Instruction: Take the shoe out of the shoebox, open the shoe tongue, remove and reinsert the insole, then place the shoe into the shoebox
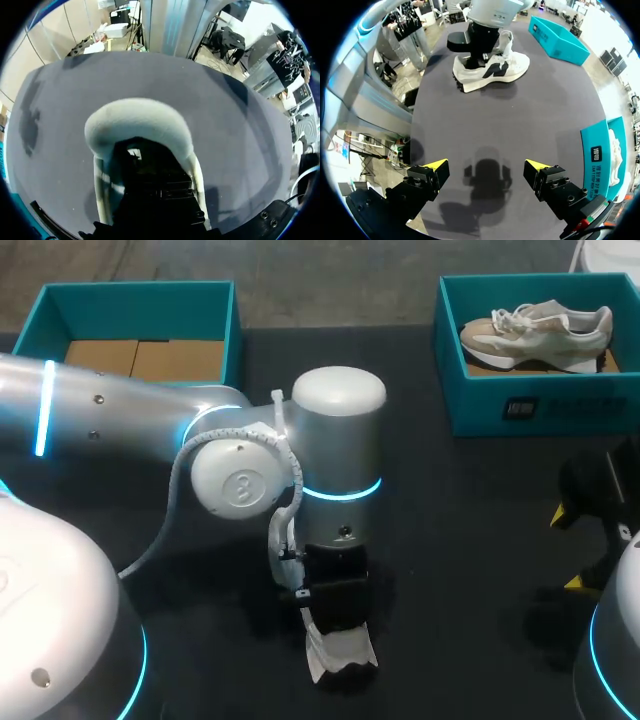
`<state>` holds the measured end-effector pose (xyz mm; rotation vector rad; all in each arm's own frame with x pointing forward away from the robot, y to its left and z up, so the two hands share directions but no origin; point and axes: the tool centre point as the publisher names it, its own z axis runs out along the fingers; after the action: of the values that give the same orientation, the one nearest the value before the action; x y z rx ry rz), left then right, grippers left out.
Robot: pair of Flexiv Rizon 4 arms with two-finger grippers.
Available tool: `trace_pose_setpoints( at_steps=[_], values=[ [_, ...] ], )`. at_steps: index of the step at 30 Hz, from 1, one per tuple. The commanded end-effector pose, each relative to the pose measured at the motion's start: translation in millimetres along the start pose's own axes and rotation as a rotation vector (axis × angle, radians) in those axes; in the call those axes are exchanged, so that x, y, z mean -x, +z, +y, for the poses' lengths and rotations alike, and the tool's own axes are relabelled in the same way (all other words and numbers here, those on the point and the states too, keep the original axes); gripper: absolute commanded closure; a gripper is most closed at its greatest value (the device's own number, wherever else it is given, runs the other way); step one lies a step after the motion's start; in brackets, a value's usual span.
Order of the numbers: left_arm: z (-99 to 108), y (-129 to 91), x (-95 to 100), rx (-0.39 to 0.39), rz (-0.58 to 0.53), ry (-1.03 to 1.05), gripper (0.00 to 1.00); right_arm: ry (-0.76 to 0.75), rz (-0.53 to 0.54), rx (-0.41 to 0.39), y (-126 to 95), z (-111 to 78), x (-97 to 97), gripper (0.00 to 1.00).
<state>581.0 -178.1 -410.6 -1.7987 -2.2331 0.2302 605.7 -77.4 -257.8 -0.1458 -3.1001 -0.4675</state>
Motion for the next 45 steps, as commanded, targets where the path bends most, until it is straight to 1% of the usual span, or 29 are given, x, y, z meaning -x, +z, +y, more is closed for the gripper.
trace_pose_setpoints(
  at_steps=[1, 2, 4, 7, 9, 10, 12, 15, 17, 20, 22, 27, 30, 34, 40, 42, 45],
  values=[
    [21.4, 10.1, 1.9, 0.053, -0.008, -0.028, 1.0, 0.001, -0.002, -0.002, 0.4, -0.4, -1.3, 0.0],
    [23.1, 9.0, 1.6, 0.055, -0.008, -0.03, 1.0, 0.001, -0.002, -0.002, 0.4, -0.4, -1.3, 0.0],
    [28.7, 3.7, 0.7, 0.084, -0.017, -0.045, 1.0, 0.001, -0.002, -0.002, 0.4, -0.4, -1.3, 0.0],
    [32.6, -3.7, 0.2, 0.095, -0.032, -0.054, 1.0, 0.001, -0.002, -0.002, 0.4, -0.4, -1.3, 0.0],
    [31.5, -10.7, -0.1, 0.086, -0.047, -0.05, 1.0, 0.001, -0.002, -0.002, 0.4, -0.4, -1.3, 0.0],
    [27.1, -15.6, -0.4, 0.06, -0.061, -0.034, 1.0, 0.001, -0.002, -0.002, 0.4, -0.4, -1.3, 0.0],
    [18.2, -21.7, 0.5, 0.033, -0.085, -0.015, 1.0, 0.001, -0.002, -0.002, 0.4, -0.4, -1.3, 0.0],
    [3.6, -25.9, 3.4, -0.018, -0.108, 0.02, 1.0, 0.001, -0.002, -0.002, 0.4, -0.4, -1.3, 0.0],
    [-8.5, -23.6, 7.9, -0.039, -0.11, 0.046, 1.0, 0.001, -0.002, -0.002, 0.4, -0.4, -1.3, 0.0],
    [-20.0, -15.2, 14.7, -0.057, -0.102, 0.067, 1.0, 0.001, -0.002, -0.002, 0.4, -0.4, -1.3, 0.0],
    [-24.0, -8.3, 19.2, -0.06, -0.1, 0.067, 1.0, 0.001, -0.002, -0.002, 0.4, -0.4, -1.3, 0.0],
    [-26.0, 6.7, 26.7, -0.104, -0.08, 0.048, 1.0, 0.001, -0.002, -0.002, 0.4, -0.4, -1.3, 0.0],
    [-24.0, 13.1, 26.3, -0.099, -0.058, 0.044, 1.0, 0.001, -0.002, -0.002, 0.4, -0.4, -1.3, 0.0],
    [-12.8, 16.6, 23.6, -0.033, -0.052, 0.012, 1.0, 0.001, -0.002, -0.002, 0.4, -0.4, -1.3, 0.0],
    [2.9, 5.2, 13.7, 0.0, -0.061, -0.016, 1.0, 0.001, -0.002, -0.002, 0.4, -0.4, -1.3, 0.0],
    [7.2, 1.6, 9.8, 0.023, -0.062, -0.023, 1.0, 0.001, -0.002, -0.002, 0.4, -0.4, -1.3, 0.0],
    [13.1, -4.1, 3.4, 0.033, -0.066, -0.028, 1.0, 0.001, -0.002, -0.002, 0.4, -0.4, -1.3, 0.0]
  ],
)
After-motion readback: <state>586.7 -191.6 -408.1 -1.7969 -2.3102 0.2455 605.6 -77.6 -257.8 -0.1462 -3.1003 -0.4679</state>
